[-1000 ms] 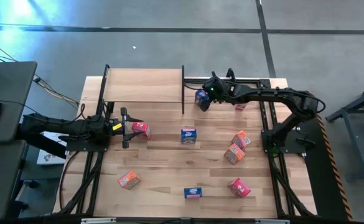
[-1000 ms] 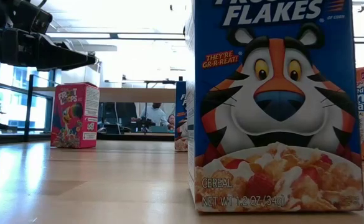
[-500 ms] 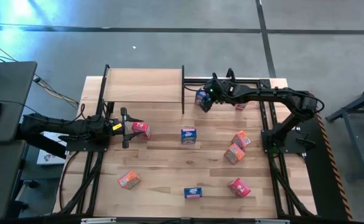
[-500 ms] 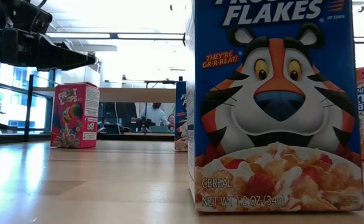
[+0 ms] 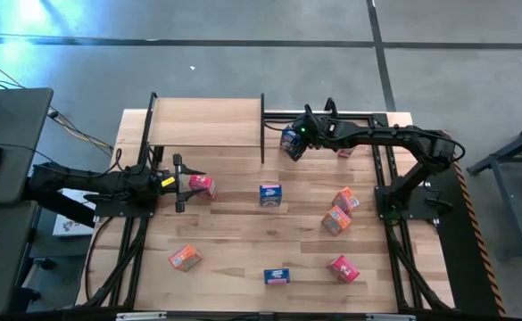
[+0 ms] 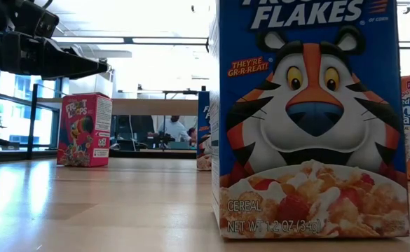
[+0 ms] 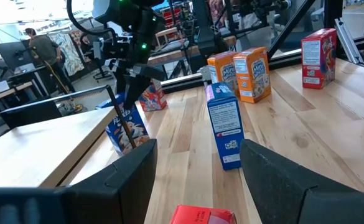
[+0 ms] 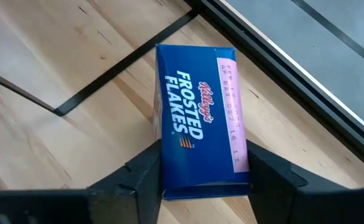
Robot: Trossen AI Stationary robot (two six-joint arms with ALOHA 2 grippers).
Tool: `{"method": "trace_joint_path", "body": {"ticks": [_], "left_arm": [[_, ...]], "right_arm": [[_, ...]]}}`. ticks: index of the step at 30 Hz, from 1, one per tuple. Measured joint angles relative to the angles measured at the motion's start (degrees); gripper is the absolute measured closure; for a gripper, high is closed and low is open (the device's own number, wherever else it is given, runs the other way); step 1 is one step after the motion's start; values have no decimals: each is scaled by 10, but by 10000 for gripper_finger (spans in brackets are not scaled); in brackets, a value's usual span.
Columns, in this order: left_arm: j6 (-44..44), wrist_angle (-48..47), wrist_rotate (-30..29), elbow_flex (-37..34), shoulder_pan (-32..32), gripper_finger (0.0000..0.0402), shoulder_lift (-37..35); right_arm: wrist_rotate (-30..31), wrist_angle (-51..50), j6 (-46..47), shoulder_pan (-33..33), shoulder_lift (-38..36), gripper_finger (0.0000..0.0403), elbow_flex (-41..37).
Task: Stack cereal on shelf
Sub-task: Put the top blue cereal box on the the shelf
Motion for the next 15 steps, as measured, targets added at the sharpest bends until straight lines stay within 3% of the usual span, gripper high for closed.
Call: {"method": "trace_joint_path", "body": {"ticks": [10,15], "left_arm": [[0,0,0,0,0,181,0],[0,0,0,0,0,181,0]], "right_arm": [[-4,-4,1,0,-1,237,2],[-5,-46,2,0,-1,237,40]]}}
